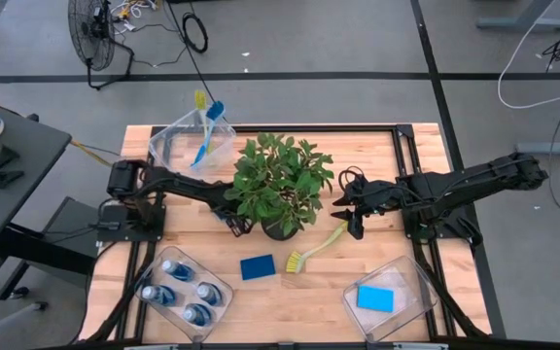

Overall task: Pick & Place Kitchen Sink Supplies
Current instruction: Put the blue sponge into the bottom right transparent bin

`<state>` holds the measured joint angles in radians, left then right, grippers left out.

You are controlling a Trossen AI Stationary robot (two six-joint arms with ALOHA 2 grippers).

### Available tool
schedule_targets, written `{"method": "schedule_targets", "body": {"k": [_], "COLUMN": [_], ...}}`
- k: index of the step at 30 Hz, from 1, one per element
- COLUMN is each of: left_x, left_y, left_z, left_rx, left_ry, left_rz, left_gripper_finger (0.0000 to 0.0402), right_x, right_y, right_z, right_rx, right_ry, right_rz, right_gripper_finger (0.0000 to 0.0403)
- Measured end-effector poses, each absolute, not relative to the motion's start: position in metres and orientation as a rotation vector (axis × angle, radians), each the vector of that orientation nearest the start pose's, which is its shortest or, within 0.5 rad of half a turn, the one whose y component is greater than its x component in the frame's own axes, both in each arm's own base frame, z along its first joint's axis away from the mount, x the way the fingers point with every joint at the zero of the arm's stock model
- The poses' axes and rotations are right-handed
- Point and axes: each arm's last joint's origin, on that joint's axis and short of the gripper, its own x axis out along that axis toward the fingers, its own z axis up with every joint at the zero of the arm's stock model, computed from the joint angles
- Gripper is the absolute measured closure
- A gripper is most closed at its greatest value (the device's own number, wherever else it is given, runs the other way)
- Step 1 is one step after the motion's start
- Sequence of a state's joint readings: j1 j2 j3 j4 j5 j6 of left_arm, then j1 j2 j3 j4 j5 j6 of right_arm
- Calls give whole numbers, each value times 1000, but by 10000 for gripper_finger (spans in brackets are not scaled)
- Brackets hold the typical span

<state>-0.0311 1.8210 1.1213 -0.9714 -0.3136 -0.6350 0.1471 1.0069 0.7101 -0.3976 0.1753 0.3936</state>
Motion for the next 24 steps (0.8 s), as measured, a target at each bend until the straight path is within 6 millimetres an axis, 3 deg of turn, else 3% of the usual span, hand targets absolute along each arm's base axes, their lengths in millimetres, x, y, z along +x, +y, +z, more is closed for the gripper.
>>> {"method": "schedule_targets", "body": {"k": [6,14,24], "left_x": [303,303,303], "left_y": [-1,0,0], "left_z": [140,137,134], "left_rx": [-177,-164,-158], "left_ry": [1549,1575,1584], "left_rz": [723,713,707], "left_gripper_finger": [186,203,279], "right_x": [203,203,203], "right_y": [25,25,25], "right_z": [251,251,251], "right_rx": [285,285,285], "right_ry": [670,671,670], "right_rz": [-159,-158,-159], "right_gripper_finger": [236,236,236]}}
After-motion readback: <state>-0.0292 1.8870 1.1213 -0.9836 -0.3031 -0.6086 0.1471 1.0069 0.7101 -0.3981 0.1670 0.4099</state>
